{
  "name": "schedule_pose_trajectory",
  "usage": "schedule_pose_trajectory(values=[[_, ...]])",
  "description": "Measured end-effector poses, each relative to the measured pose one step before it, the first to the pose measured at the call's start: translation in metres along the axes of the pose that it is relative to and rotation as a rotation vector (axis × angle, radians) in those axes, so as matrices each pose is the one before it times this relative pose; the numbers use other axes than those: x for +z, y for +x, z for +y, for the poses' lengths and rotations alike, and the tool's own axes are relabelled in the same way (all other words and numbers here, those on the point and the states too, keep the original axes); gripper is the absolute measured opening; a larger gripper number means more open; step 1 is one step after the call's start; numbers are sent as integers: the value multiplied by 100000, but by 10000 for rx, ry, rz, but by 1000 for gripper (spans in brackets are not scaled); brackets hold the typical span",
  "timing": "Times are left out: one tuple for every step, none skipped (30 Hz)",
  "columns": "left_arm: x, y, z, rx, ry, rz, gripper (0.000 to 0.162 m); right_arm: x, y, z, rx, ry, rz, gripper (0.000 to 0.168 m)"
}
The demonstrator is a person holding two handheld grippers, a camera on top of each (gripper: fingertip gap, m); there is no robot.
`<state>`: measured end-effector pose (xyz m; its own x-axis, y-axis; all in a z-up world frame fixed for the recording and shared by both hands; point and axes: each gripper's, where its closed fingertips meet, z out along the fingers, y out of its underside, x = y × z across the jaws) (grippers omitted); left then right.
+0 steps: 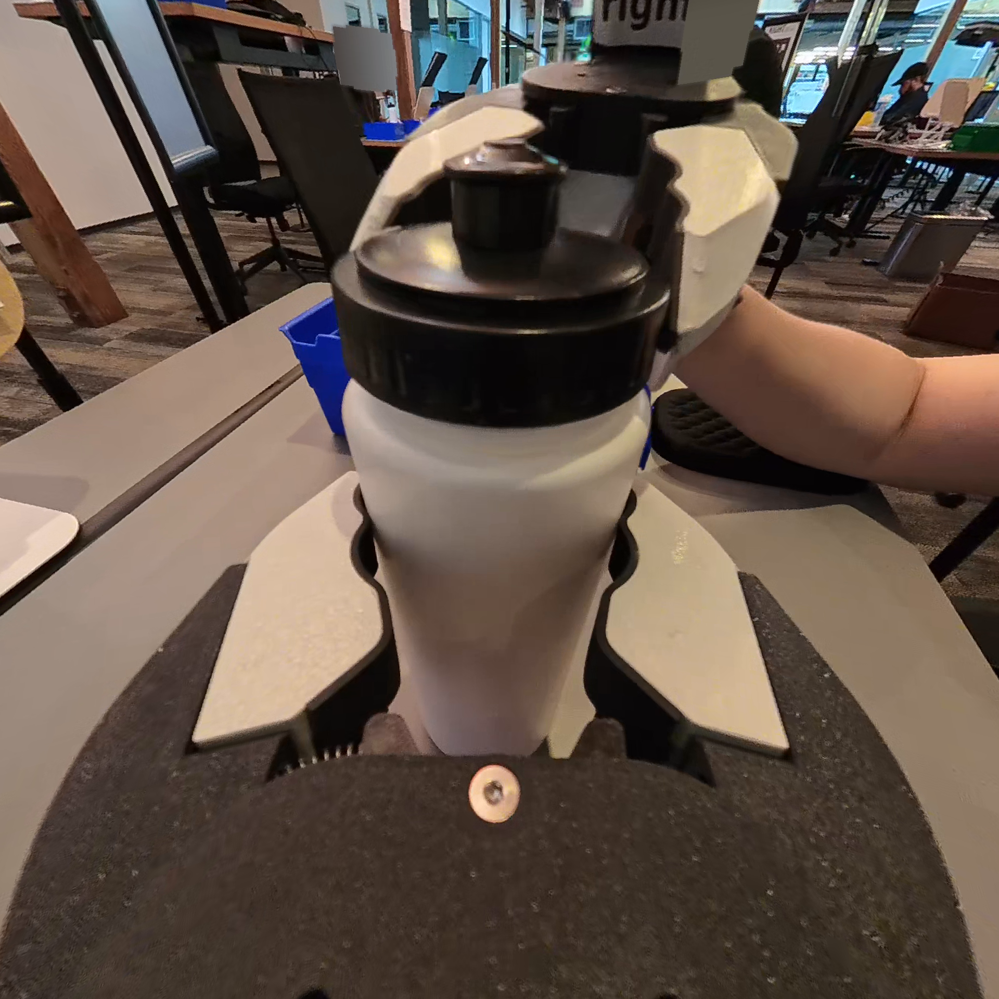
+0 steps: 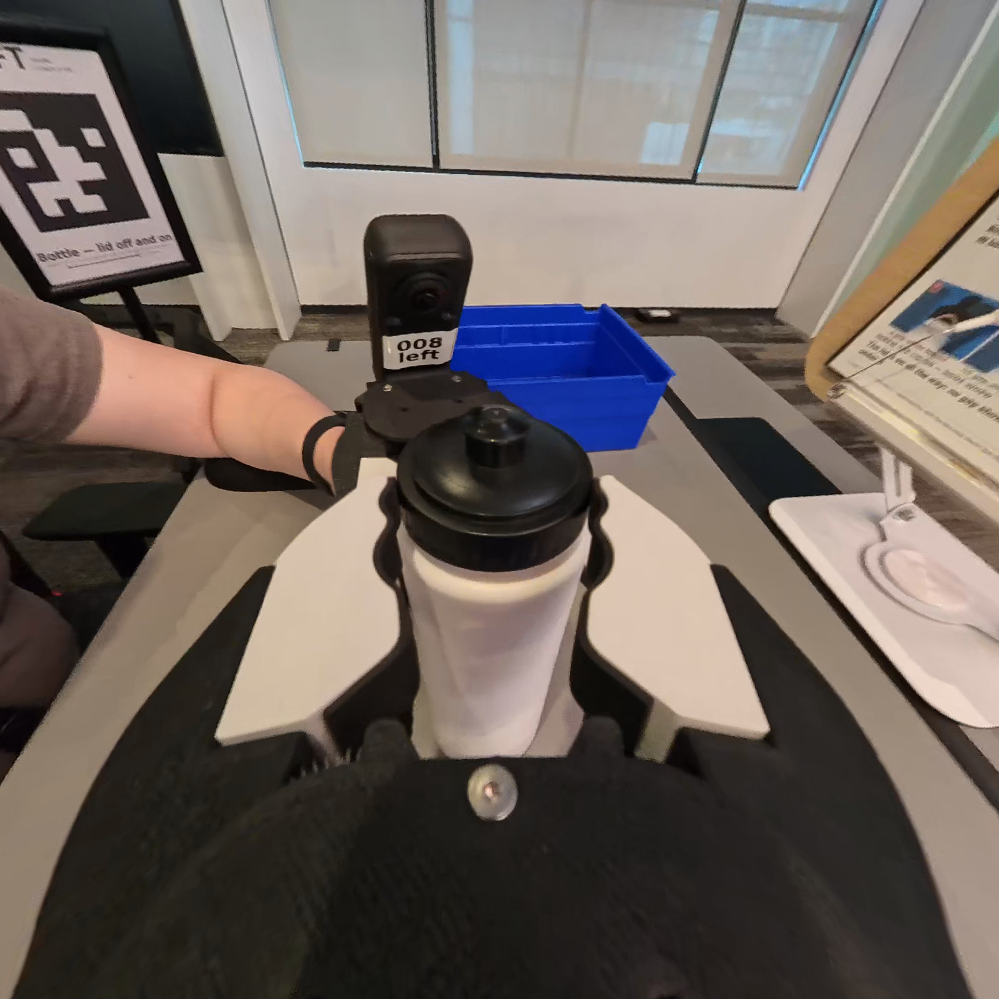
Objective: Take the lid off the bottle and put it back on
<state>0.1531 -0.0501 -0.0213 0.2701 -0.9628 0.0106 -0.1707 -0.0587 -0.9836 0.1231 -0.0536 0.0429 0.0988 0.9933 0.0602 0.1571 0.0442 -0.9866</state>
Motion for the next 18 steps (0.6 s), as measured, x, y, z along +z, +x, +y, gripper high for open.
schedule_pose_trajectory(values=[[-25, -37, 1, -37, -15, -23, 86, 41, 43, -26, -125, -23, 145, 68], [-19, -41, 10, 2, -23, -55, 86, 49, 68, 5, 23, -58, 126, 68], [-15, -161, 10, -40, -23, -155, 86, 86, 151, 6, 92, -26, 177, 68], [-32, -239, -3, -58, -10, -212, 86, 137, 188, -3, 92, 7, 242, 68], [-54, -278, -1, -72, 0, -200, 86, 186, 208, -14, 99, 16, 294, 68], [-81, -299, -2, -83, -3, -206, 86, 229, 207, -13, 139, 11, 319, 68], [-91, -325, 9, -55, -11, -242, 86, 220, 195, -1, 129, 2, 334, 68], [-87, -311, 18, -32, -18, -261, 86, 189, 168, -2, 87, 12, 361, 69], [-61, -305, 2, -36, -18, -267, 86, 185, 163, -17, 123, 18, 398, 69], [-35, -280, 10, -54, -11, -246, 86, 161, 138, -18, 108, 20, 447, 69], [-52, -232, 6, -45, -13, -241, 86, 138, 84, -21, 18, 31, 465, 69], [-47, -167, 9, -26, -15, -236, 86, 78, 47, -6, -21, 22, 434, 69], [-35, -119, 11, -12, -19, -198, 86, 33, 37, -1, 34, 7, 392, 69], [-17, -58, 19, -5, -48, -150, 86, 0, 14, 3, 96, 11, 347, 69], [-23, -33, 20, 20, -47, -151, 86, -20, -2, 9, 49, 26, 279, 69], [-26, -32, 20, 22, -30, -140, 86, -15, -19, -14, -22, 29, 196, 69], [-13, -19, 15, 22, -28, -101, 86, -8, -17, -14, -39, 23, 103, 69], [-15, 6, 17, 28, -21, -18, 86, 1, 2, -21, -21, 8, 7, 69]])
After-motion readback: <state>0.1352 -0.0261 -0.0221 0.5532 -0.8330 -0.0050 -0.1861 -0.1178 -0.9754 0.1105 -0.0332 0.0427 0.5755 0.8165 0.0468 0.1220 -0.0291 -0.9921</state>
